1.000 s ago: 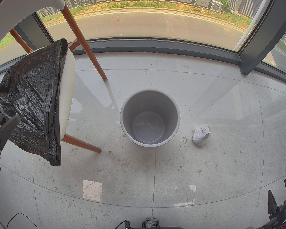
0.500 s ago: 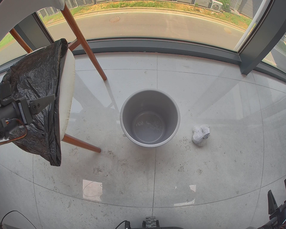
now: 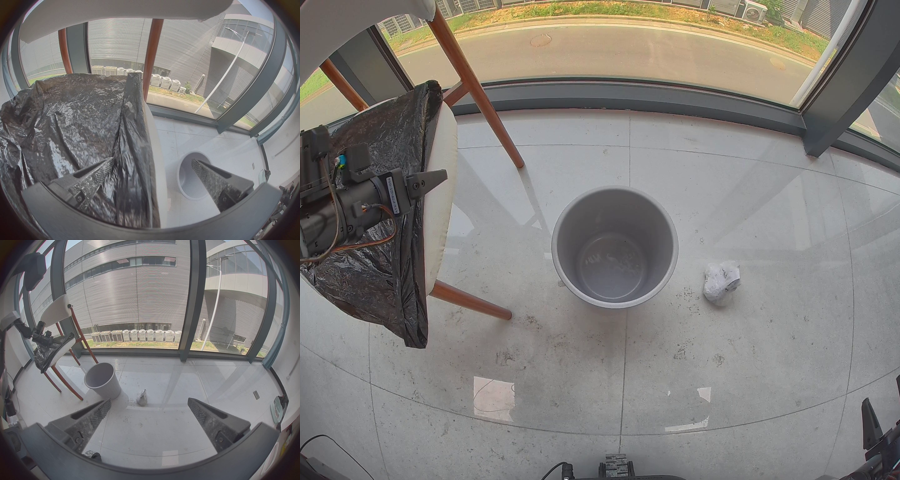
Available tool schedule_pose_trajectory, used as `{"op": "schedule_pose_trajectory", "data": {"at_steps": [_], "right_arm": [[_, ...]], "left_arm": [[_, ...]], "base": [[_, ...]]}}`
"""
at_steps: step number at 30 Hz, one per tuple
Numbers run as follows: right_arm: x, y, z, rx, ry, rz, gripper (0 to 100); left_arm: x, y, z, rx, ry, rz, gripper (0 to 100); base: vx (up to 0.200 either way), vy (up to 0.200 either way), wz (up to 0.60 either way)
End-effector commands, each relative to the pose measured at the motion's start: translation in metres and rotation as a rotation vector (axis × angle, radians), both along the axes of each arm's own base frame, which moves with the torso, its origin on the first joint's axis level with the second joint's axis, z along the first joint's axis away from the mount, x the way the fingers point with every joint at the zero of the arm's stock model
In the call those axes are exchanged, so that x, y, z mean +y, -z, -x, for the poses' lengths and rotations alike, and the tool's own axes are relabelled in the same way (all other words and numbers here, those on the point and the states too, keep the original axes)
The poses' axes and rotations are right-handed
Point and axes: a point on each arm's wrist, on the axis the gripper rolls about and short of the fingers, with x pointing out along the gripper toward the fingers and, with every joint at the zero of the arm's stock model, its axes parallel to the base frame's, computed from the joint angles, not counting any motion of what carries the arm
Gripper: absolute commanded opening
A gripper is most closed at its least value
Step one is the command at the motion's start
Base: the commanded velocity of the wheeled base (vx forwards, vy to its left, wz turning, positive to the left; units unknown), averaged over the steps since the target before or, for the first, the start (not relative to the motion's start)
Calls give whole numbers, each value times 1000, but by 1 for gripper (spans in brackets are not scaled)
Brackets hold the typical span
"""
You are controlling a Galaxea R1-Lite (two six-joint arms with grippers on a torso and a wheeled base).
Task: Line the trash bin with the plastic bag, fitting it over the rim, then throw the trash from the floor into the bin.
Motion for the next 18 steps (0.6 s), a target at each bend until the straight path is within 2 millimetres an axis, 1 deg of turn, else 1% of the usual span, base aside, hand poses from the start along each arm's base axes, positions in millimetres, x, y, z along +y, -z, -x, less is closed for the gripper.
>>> {"op": "schedule_pose_trajectory", "data": {"at_steps": [1, 2, 3, 14, 15, 18], "right_arm": [[0, 5, -1, 12, 0, 0, 100], [0, 5, -1, 12, 0, 0, 100], [0, 5, -1, 12, -2, 0, 100], [0, 5, -1, 12, 0, 0, 100], [0, 5, -1, 12, 0, 0, 100], [0, 5, -1, 12, 0, 0, 100]], "left_arm": [[3, 8, -20, 28, -18, -2, 100], [3, 9, -21, 31, -18, -2, 100], [3, 10, -22, 33, -18, -1, 0], [5, 16, -21, 54, -21, -1, 0], [14, 15, -21, 51, -51, 6, 0], [20, 12, -18, 42, -49, 11, 0]], "base": [[0, 0, 0], [0, 0, 0], [0, 0, 0], [0, 0, 0], [0, 0, 0], [0, 0, 0]]}}
